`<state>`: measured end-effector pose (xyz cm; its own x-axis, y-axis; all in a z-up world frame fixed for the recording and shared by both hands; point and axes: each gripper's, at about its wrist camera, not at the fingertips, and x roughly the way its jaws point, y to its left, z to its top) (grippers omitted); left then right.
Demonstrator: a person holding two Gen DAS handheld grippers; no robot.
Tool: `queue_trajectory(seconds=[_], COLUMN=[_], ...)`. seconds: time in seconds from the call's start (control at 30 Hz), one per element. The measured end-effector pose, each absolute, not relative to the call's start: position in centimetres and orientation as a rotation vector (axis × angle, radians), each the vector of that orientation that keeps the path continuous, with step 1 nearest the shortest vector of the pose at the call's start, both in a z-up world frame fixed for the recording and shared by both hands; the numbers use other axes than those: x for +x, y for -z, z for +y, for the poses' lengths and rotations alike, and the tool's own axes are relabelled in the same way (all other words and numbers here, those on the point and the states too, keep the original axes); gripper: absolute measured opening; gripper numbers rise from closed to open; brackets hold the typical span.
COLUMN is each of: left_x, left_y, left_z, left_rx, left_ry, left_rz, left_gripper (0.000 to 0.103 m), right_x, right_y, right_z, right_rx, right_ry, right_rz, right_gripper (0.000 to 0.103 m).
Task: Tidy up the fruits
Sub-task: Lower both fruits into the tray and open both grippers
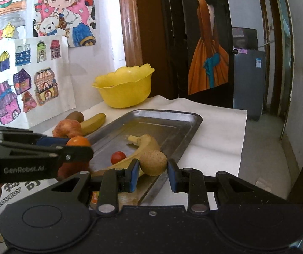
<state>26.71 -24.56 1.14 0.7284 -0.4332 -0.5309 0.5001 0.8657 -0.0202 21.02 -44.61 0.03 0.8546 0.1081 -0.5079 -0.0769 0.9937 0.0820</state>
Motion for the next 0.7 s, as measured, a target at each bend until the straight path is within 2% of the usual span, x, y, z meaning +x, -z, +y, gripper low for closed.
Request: queue_trajectory(seconds=[0.7], left_x=[29.4], left_y=[0.3], left_z=[-26.0], left_rx=[0.102], left_ry=[0.482], left_rz=[0.613], left_gripper=[0.035], right_x=[23.5], right_y=[0.6], right_z=[-44.2], right_rx=[0.0], right_ry=[-0.135], right_rz=[0.595], right_gripper=[0.032])
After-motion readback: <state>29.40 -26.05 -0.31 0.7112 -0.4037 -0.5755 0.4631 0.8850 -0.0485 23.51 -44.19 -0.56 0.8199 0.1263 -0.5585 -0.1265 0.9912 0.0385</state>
